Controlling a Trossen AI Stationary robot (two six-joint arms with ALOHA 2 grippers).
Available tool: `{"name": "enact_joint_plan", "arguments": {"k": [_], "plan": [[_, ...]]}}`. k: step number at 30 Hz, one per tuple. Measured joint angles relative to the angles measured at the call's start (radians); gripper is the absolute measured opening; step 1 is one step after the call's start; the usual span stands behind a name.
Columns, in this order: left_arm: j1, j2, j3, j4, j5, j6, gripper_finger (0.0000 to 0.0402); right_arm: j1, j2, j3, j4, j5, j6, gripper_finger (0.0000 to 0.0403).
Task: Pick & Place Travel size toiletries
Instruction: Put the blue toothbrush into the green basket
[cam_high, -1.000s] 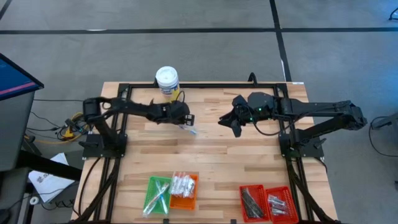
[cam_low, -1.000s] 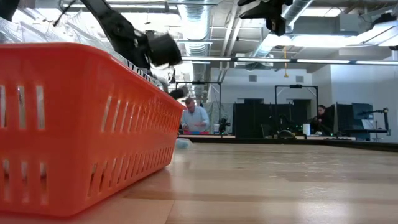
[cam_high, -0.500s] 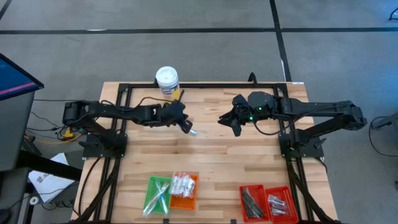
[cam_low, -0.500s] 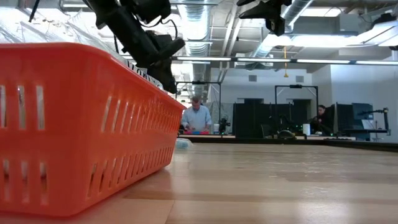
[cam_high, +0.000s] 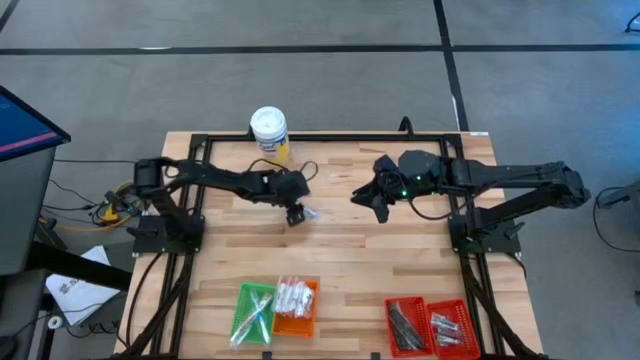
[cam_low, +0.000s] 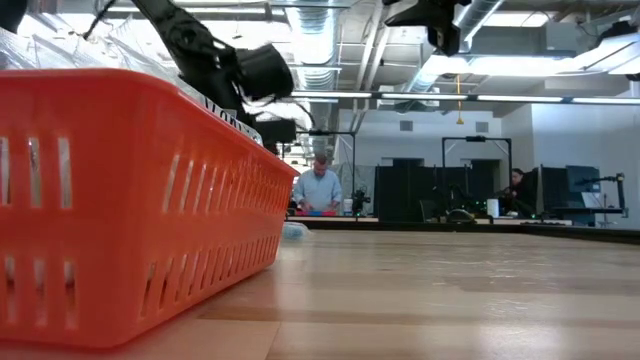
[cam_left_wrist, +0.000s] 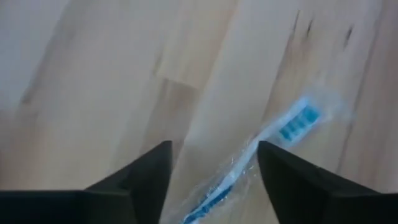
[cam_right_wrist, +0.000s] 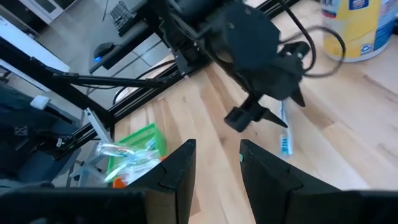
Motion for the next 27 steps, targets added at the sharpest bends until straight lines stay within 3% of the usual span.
{"name": "enact_joint_plan", "arguments": {"k": [6, 14, 19, 24, 27], "plan": [[-0.002, 0.048, 0.0, -0.001, 0.0, 0.003, 0.0277, 0.021, 0.0, 0.0, -0.004, 0.0, 0.012, 0.0118], [-0.001, 0.048, 0.0, 0.05, 0.005, -0.053, 0.0287, 0.028, 0.0, 0.0, -0.004, 0.0, 0.013, 0.0118], [-0.001, 0.048, 0.0, 0.143, 0.038, -0.18, 0.0287, 0.02, 0.0, 0.0, -0.004, 0.0, 0.013, 0.0118], [0.0, 0.048, 0.0, 0.237, 0.039, -0.433, 0.0287, 0.017, 0.0, 0.0, -0.004, 0.0, 0.013, 0.0118], [0.0, 0.048, 0.0, 0.269, 0.035, -0.484, 0.0287, 0.018, 0.0, 0.0, -0.004, 0.0, 0.013, 0.0118]]}}
